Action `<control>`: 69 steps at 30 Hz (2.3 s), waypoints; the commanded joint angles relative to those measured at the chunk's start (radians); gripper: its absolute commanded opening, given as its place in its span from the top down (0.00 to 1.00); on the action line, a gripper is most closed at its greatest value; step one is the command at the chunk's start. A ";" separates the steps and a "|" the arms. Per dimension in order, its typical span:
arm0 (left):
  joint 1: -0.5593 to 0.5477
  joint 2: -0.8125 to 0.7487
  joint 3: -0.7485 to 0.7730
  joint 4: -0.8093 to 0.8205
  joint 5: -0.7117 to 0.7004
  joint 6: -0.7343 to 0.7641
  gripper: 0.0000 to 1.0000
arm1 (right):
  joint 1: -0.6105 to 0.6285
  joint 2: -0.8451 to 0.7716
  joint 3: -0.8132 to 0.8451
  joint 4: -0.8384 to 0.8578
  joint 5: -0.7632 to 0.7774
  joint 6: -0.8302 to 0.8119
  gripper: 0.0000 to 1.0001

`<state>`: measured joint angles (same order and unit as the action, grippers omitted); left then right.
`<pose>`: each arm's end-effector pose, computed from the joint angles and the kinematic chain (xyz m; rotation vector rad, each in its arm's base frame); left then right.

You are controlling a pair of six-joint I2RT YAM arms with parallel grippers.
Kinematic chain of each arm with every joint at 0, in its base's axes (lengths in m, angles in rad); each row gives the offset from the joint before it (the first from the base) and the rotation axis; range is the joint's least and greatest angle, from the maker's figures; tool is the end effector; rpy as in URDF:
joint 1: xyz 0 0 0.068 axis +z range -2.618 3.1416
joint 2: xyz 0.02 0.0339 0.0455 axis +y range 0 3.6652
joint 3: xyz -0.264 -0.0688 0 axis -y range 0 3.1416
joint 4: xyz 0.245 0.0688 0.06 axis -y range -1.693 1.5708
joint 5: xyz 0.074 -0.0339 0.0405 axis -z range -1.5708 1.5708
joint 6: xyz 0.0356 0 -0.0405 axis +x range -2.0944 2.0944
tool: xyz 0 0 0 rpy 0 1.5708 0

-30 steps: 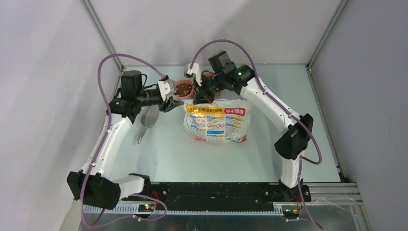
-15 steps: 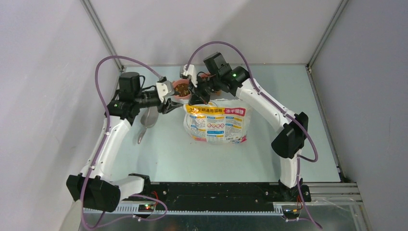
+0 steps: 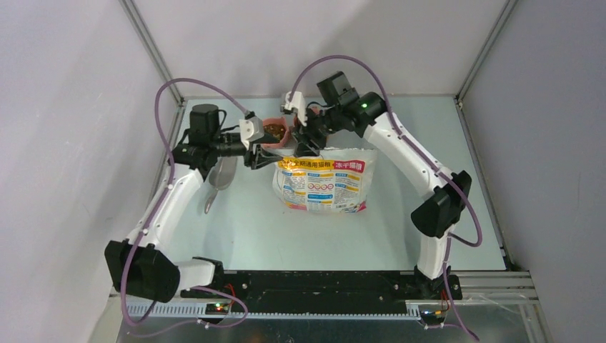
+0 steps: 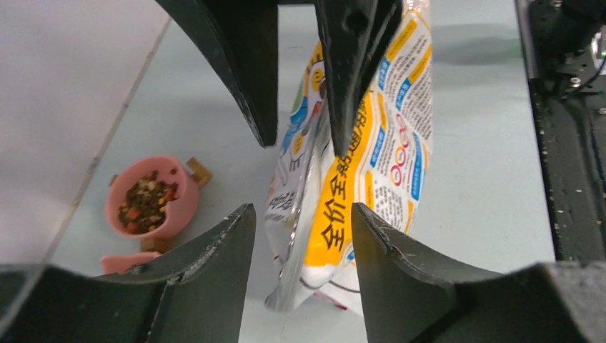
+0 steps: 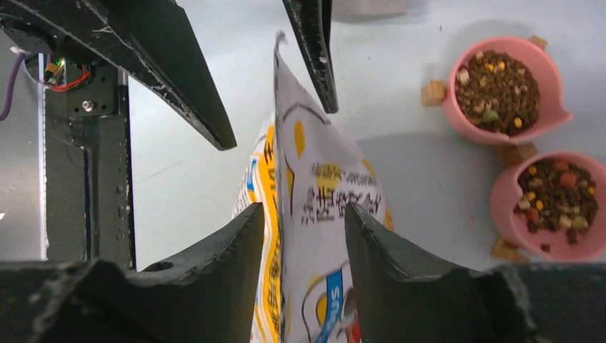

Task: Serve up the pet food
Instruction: Close the pet food bag at the center of the board.

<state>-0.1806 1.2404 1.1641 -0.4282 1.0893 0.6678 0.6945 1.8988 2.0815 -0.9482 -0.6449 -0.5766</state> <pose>0.2525 -0.0782 0.3606 1.2970 1.3442 -0.7836 0.3005 0.2782 0.3960 -1.5977 1.6250 0.8091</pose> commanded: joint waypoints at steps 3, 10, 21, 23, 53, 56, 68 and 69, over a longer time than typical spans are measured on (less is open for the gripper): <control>-0.065 0.079 0.085 0.011 0.056 -0.006 0.42 | -0.051 -0.082 -0.006 -0.163 -0.044 -0.115 0.55; -0.109 0.174 0.139 0.035 0.074 -0.019 0.41 | -0.074 -0.082 -0.017 -0.180 -0.109 -0.144 0.57; -0.143 0.237 0.115 0.085 0.125 -0.053 0.54 | -0.060 -0.060 -0.049 -0.078 -0.133 -0.080 0.82; -0.144 0.244 0.113 0.089 0.123 -0.051 0.69 | -0.063 -0.065 -0.056 -0.073 -0.132 -0.079 0.89; -0.049 0.226 0.141 -0.170 -0.101 0.250 1.00 | -0.266 -0.299 -0.309 -0.260 0.089 -0.178 0.97; -0.039 0.220 0.134 -0.175 -0.105 0.255 1.00 | -0.282 -0.323 -0.328 -0.266 0.112 -0.179 0.98; -0.013 0.205 0.111 -0.165 -0.074 0.244 1.00 | -0.351 -0.470 -0.475 -0.244 0.299 -0.172 1.00; -0.010 0.201 0.104 -0.153 -0.070 0.233 1.00 | -0.358 -0.481 -0.483 -0.248 0.299 -0.174 0.99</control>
<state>-0.3214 1.4715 1.3083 -0.5175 1.1381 0.8932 0.4889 1.5398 1.6470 -0.9230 -0.6529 -0.7376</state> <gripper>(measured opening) 0.022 0.010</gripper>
